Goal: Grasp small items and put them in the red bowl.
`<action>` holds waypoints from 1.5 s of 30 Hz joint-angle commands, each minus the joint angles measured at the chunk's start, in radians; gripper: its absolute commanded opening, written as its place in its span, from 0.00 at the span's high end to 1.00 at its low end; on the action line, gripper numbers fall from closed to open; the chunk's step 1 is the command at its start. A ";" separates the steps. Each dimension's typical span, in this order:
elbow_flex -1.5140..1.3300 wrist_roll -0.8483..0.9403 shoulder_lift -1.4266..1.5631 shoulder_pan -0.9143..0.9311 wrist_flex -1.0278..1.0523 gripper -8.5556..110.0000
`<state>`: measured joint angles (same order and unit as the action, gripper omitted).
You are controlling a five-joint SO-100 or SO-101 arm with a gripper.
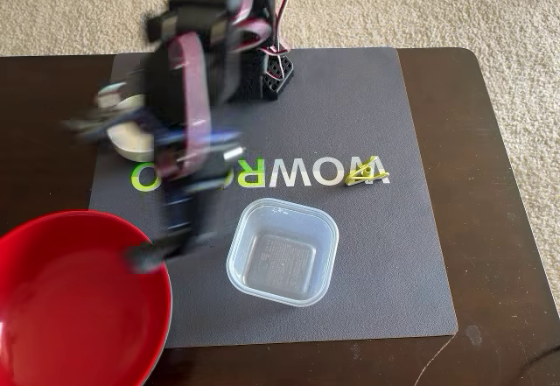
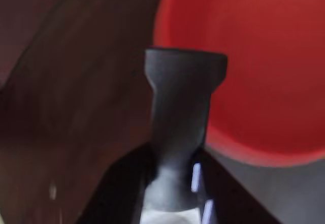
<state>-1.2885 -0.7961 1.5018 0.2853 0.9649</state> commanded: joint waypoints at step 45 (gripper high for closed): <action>0.568 -0.746 -0.660 -0.133 0.730 0.75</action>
<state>-0.7394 -1.5555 0.8575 0.1473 1.6997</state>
